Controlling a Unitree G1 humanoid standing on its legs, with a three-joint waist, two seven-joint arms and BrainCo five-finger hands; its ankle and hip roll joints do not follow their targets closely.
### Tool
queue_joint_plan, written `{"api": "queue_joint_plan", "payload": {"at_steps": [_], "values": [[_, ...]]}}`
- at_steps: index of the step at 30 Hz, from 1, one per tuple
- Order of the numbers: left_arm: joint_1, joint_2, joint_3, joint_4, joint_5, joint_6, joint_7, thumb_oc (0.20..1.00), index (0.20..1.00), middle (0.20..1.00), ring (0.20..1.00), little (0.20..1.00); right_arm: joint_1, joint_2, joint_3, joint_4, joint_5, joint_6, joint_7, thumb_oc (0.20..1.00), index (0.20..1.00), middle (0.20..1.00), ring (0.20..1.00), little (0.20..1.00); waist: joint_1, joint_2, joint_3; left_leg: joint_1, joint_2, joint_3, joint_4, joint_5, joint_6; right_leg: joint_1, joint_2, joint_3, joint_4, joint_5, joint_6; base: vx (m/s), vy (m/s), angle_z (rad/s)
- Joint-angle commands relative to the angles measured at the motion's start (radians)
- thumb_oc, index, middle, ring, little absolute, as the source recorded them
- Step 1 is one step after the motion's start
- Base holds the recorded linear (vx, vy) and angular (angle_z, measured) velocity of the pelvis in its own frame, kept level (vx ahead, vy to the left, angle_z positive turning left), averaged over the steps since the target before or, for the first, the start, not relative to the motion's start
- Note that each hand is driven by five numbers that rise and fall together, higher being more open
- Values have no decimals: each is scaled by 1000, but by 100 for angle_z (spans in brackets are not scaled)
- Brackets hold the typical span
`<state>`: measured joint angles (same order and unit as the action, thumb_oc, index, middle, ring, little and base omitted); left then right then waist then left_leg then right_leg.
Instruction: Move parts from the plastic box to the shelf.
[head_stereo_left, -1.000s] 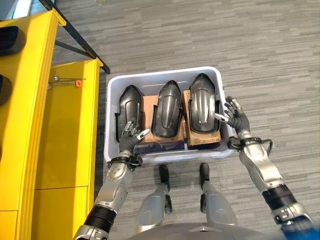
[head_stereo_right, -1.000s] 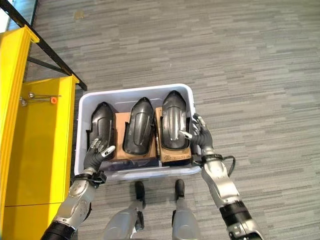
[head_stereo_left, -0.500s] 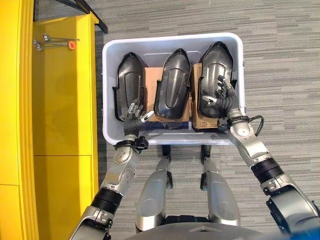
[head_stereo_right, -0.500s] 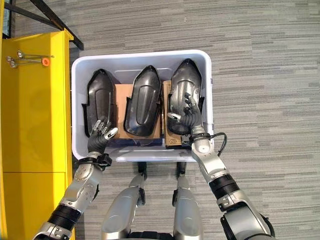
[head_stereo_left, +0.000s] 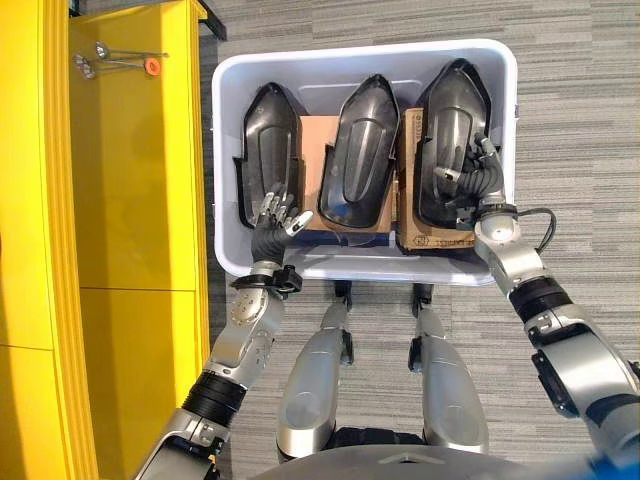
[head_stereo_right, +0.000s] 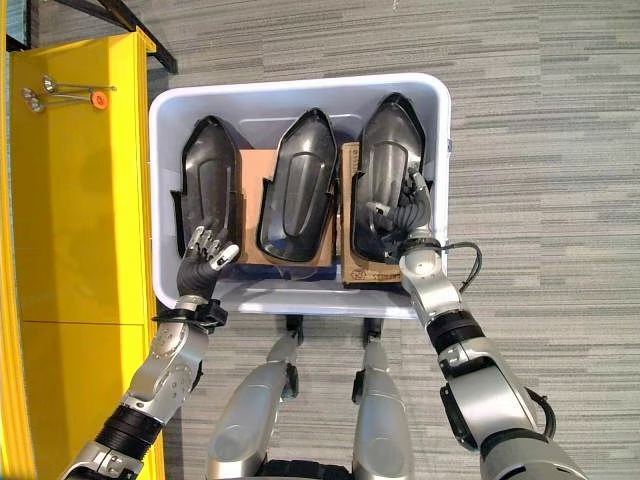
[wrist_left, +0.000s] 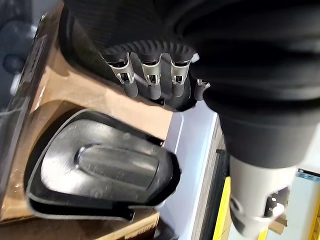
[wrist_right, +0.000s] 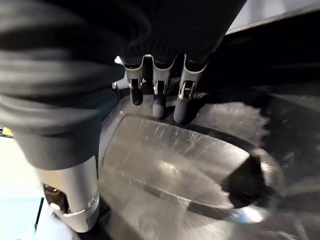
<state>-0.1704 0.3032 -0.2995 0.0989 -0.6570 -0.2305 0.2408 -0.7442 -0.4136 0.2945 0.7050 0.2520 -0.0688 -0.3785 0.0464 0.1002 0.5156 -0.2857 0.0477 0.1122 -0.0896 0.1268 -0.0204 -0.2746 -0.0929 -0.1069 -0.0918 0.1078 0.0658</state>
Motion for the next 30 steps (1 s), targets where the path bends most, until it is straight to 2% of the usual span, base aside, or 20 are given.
{"api": "queue_joint_plan", "payload": {"at_steps": [1, 15, 23, 27, 30], "values": [[0, 23, -6, -82, -13, -58, -17, 1000, 1000, 1000, 1000, 1000, -27, 3, 68, 7, 4, -2, 37, 1000, 1000, 1000, 1000, 1000, 15, -25, -19, 15, 50, 2, 24, 4, -74, -47, -113, -11, 108, -10, 86, 0, 0, 0], [-31, 5, -3, -66, 3, -65, -8, 1000, 1000, 1000, 1000, 1000, 3, 34, 196, 77, -179, 39, 112, 1000, 1000, 1000, 1000, 1000, 12, -28, -12, 14, 46, -14, 13, 4, -72, -47, -110, -19, 106, -16, 82, 1, 0, 0], [-27, 0, 14, -64, 14, -63, 14, 1000, 1000, 1000, 1000, 1000, 60, 49, 103, -42, -83, 6, 54, 1000, 1000, 1000, 1000, 1000, 0, -32, -13, 15, 46, -13, 11, 0, -72, -48, -111, -20, 103, -17, 83, 2, 0, 0], [-31, 0, 26, -67, 24, -61, 30, 1000, 1000, 1000, 1000, 1000, 103, 37, 34, -210, -48, -34, 7, 1000, 1000, 1000, 1000, 1000, -12, -38, -10, 16, 46, -10, 11, -2, -71, -49, -111, -18, 104, -19, 84, 0, 0, 0], [-35, 1, 33, -62, 41, -60, 41, 1000, 1000, 1000, 1000, 1000, 138, 18, -7, -341, -79, -57, -20, 1000, 1000, 1000, 1000, 1000, -25, -47, -9, 19, 47, -8, 11, -5, -72, -49, -110, -16, 105, -20, 85, 0, 0, 0]]}}
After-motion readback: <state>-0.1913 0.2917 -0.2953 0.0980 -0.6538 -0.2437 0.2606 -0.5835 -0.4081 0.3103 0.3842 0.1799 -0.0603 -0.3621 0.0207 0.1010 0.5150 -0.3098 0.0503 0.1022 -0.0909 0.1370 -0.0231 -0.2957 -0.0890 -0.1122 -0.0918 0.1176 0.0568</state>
